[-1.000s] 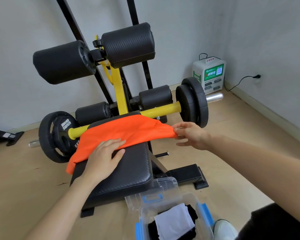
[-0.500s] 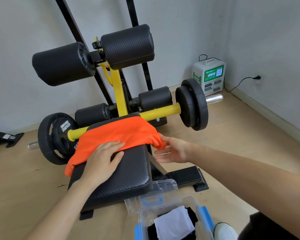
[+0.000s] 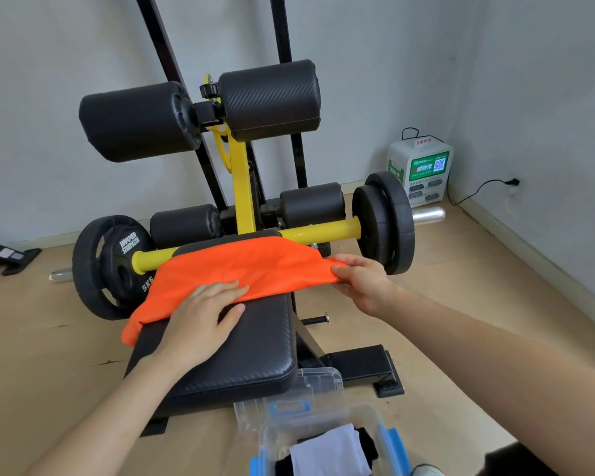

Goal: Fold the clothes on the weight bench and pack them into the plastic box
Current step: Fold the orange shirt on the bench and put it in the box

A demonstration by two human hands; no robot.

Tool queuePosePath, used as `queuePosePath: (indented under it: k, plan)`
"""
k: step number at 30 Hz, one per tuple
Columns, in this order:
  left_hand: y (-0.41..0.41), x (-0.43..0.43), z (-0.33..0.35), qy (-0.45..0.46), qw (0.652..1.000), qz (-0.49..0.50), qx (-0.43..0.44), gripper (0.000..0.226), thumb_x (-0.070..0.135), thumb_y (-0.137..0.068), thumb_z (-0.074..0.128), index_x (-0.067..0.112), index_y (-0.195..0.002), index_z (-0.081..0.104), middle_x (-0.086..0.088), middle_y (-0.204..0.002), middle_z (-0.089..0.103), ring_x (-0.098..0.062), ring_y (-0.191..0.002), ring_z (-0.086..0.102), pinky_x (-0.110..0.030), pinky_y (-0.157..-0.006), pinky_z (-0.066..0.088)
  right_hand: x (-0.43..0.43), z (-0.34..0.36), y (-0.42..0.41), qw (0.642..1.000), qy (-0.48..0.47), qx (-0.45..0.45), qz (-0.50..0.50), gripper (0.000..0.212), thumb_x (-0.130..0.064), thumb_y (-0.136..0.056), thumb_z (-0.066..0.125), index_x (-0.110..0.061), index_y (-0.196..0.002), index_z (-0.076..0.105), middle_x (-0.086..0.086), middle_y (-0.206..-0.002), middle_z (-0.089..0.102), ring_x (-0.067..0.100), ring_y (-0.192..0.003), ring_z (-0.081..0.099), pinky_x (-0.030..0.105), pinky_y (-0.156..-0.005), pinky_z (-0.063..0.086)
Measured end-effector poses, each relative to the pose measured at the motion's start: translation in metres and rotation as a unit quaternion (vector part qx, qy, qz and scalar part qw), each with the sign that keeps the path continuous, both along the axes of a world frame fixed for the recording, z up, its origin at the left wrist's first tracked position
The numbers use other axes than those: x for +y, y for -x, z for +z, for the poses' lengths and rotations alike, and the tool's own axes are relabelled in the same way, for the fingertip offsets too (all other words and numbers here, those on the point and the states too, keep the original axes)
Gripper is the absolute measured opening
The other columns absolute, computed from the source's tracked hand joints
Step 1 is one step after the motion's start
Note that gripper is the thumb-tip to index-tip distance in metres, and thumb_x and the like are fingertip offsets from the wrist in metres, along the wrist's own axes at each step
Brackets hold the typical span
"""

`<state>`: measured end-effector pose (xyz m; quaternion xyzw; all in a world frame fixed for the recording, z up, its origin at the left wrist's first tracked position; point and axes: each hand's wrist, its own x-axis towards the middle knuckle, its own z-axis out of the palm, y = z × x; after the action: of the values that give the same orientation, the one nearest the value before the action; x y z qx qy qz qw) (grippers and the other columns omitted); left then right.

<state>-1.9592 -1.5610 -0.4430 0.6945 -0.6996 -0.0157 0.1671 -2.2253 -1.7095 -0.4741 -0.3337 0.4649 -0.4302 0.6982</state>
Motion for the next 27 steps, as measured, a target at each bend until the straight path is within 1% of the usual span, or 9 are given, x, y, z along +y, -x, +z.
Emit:
queuePosePath:
  k: [2, 5, 8, 12, 15, 17, 21, 24, 27]
  plan:
    - [0.000, 0.001, 0.001, 0.001, 1.000, -0.001, 0.001, 0.039, 0.043, -0.102, 0.048, 0.043, -0.140, 0.053, 0.020, -0.145, 0.050, -0.008, -0.134, 0.042, -0.033, -0.102, 0.042, 0.000, 0.006, 0.001, 0.993, 0.100, 0.064, -0.006, 0.028, 0.007, -0.088, 0.064, -0.012, -0.108, 0.070, 0.015, -0.118, 0.064, 0.031, -0.106, 0.066, 0.043, -0.088, 0.059]
    - [0.001, 0.002, 0.003, -0.004, 1.000, -0.005, -0.001, 0.040, 0.042, -0.102, 0.048, 0.043, -0.142, 0.051, 0.020, -0.147, 0.048, -0.008, -0.136, 0.039, -0.031, -0.106, 0.037, 0.000, 0.013, 0.001, 0.964, 0.218, 0.152, 0.007, 0.034, 0.004, -0.086, 0.067, -0.023, -0.106, 0.071, 0.006, -0.118, 0.068, 0.028, -0.106, 0.067, 0.046, -0.090, 0.058]
    - [0.000, 0.003, 0.007, -0.014, 1.000, -0.007, 0.011, 0.041, 0.042, -0.101, 0.050, 0.043, -0.142, 0.051, 0.022, -0.149, 0.045, -0.007, -0.139, 0.036, -0.028, -0.110, 0.031, 0.000, 0.023, -0.005, 0.941, 0.271, 0.205, -0.005, 0.033, 0.003, -0.087, 0.067, -0.016, -0.114, 0.071, 0.003, -0.115, 0.071, 0.018, -0.109, 0.066, 0.040, -0.098, 0.054]
    - [-0.007, 0.001, 0.007, -0.023, 0.999, -0.022, 0.044, 0.040, 0.042, -0.098, 0.056, 0.044, -0.138, 0.055, 0.023, -0.148, 0.047, -0.005, -0.140, 0.037, -0.029, -0.116, 0.027, 0.002, 0.041, -0.027, 0.916, 0.322, 0.239, -0.005, 0.033, 0.007, -0.088, 0.061, -0.015, -0.110, 0.072, -0.001, -0.109, 0.072, 0.013, -0.107, 0.065, 0.034, -0.101, 0.052]
    - [-0.014, -0.002, 0.007, -0.010, 0.993, -0.023, 0.112, 0.034, 0.034, -0.096, 0.064, 0.041, -0.129, 0.063, 0.020, -0.138, 0.057, -0.003, -0.133, 0.047, -0.032, -0.116, 0.033, 0.010, 0.061, -0.054, 0.885, 0.388, 0.257, 0.012, 0.033, 0.006, -0.090, 0.057, -0.018, -0.110, 0.070, -0.006, -0.106, 0.070, 0.006, -0.103, 0.064, 0.024, -0.095, 0.053]
    - [-0.017, -0.003, 0.012, 0.004, 0.975, 0.000, 0.220, 0.031, 0.024, -0.095, 0.066, 0.042, -0.120, 0.067, 0.018, -0.128, 0.065, -0.002, -0.125, 0.054, -0.032, -0.111, 0.040, 0.018, 0.072, -0.076, 0.868, 0.431, 0.242, 0.057, 0.036, 0.007, -0.090, 0.057, -0.017, -0.115, 0.068, -0.006, -0.111, 0.069, 0.005, -0.101, 0.065, 0.019, -0.088, 0.052]
    - [-0.024, -0.002, 0.018, 0.042, 0.935, 0.046, 0.349, 0.028, 0.012, -0.094, 0.067, 0.036, -0.108, 0.070, 0.013, -0.111, 0.073, 0.000, -0.110, 0.065, -0.031, -0.105, 0.049, 0.037, 0.075, -0.104, 0.890, 0.369, 0.094, 0.252, 0.057, -0.002, -0.086, 0.072, -0.021, -0.137, 0.055, -0.006, -0.134, 0.060, 0.017, -0.096, 0.071, 0.030, -0.089, 0.057]
    - [-0.024, -0.002, 0.019, 0.043, 0.929, 0.079, 0.359, 0.029, 0.015, -0.092, 0.070, 0.022, -0.120, 0.069, 0.007, -0.108, 0.074, -0.002, -0.106, 0.066, -0.032, -0.103, 0.050, 0.033, 0.076, -0.097, 0.913, 0.351, 0.066, 0.199, 0.047, 0.000, -0.084, 0.074, -0.014, -0.127, 0.062, 0.000, -0.125, 0.066, 0.015, -0.092, 0.070, 0.029, -0.086, 0.056]
    - [-0.021, -0.003, 0.019, 0.044, 0.940, 0.100, 0.322, 0.047, 0.025, -0.089, 0.073, 0.030, -0.133, 0.059, 0.012, -0.104, 0.072, -0.004, -0.103, 0.066, -0.032, -0.100, 0.050, 0.020, 0.068, -0.080, 0.902, 0.377, 0.178, 0.110, 0.033, -0.002, -0.083, 0.075, -0.015, -0.112, 0.068, 0.006, -0.105, 0.070, 0.010, -0.079, 0.063, 0.028, -0.078, 0.056]
